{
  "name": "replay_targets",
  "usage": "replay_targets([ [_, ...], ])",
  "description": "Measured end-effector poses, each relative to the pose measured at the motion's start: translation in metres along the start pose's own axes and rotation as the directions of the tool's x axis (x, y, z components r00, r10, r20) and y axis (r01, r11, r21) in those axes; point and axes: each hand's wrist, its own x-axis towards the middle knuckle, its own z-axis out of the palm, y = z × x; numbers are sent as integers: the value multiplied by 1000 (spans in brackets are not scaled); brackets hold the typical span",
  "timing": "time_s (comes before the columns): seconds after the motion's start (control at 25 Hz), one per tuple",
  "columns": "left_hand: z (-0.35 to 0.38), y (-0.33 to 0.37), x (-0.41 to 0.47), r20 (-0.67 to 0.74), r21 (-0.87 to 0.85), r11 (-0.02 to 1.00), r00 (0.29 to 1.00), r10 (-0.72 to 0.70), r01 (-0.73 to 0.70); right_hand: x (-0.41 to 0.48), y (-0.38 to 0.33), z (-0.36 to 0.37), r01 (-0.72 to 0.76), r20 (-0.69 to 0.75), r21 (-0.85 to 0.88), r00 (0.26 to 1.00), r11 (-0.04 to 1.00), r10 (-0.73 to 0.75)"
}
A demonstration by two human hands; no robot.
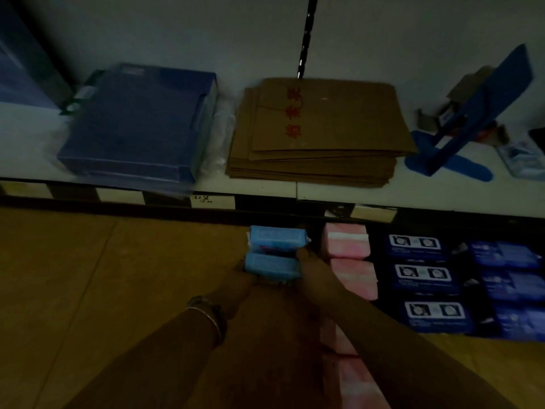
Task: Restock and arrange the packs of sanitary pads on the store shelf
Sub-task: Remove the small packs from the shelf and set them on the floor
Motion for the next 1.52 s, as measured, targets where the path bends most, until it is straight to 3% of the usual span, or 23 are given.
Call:
replay_targets([
  [0.08, 0, -6, 7, -9, 0, 1000, 1000, -2, 2, 3, 5, 4, -27, -29, 53, 999, 998, 28],
  [0.28, 1, -4, 13, 7, -21, 1000, 1000, -14, 14, 8, 10, 12, 30, -172, -62, 984, 998, -40],
  [0.44, 0, -2, 13, 16, -38, 999, 1000, -13, 14, 11, 7, 14, 28, -197, -48, 980, 998, -37],
  [0.6, -4, -3, 12, 34, -7, 1000, 999, -9, 9, 11, 4, 14, -17, -201, 63, 979, 998, 30],
  [0.76, -8, 0, 8, 27, 40, 999, 999, 36, -37, 13, 4, 13, -90, -96, 126, 990, 988, 103],
  [0.96, -8, 8, -4, -43, 25, 996, 995, 85, -84, 7, -3, -1, -68, -33, -240, 998, 968, 62],
  [1.12, -8, 15, -15, -89, 41, 996, 993, 78, -75, -2, -14, -17, -55, -106, -283, 994, 957, 26],
  [1.4, -7, 18, -46, -161, 10, 997, 984, 74, -73, -29, -41, -57, 19, -291, -209, 953, 978, -81],
  [1.52, -2, 27, -52, -194, 54, 989, 970, 144, -136, -39, -52, -75, 82, -373, -191, 916, 978, -149],
])
